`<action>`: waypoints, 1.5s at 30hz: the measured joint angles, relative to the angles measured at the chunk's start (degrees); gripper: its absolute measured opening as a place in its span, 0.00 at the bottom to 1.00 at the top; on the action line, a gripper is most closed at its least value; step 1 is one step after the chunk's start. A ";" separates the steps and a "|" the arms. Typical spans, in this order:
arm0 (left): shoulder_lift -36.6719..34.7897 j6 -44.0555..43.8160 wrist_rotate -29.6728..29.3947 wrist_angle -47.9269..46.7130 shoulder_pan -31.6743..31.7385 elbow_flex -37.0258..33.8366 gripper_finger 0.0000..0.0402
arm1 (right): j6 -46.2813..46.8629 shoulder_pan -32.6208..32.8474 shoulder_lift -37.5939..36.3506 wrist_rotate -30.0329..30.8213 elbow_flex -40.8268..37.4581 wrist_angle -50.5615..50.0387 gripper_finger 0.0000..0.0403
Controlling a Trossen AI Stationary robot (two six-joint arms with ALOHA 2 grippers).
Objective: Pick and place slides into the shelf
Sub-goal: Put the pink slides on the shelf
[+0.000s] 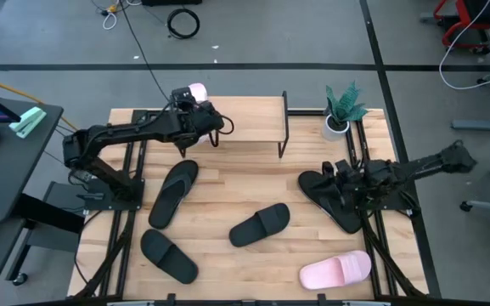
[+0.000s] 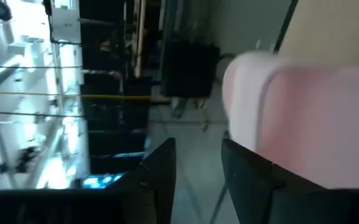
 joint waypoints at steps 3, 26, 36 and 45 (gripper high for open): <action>-2.41 -3.49 8.12 0.12 -1.94 0.02 0.31 | 0.56 5.72 5.64 10.05 8.89 -12.90 0.23; -7.54 -18.07 21.00 0.04 -8.32 0.04 0.18 | 52.89 21.62 64.71 -6.52 57.14 -61.35 0.24; -7.54 -21.35 20.95 0.02 -8.28 0.04 0.17 | 81.12 29.35 74.29 -25.19 65.40 -74.99 0.24; -7.52 -23.69 20.95 0.02 -8.28 0.04 0.14 | 90.73 37.11 78.96 -31.43 65.99 -74.81 0.21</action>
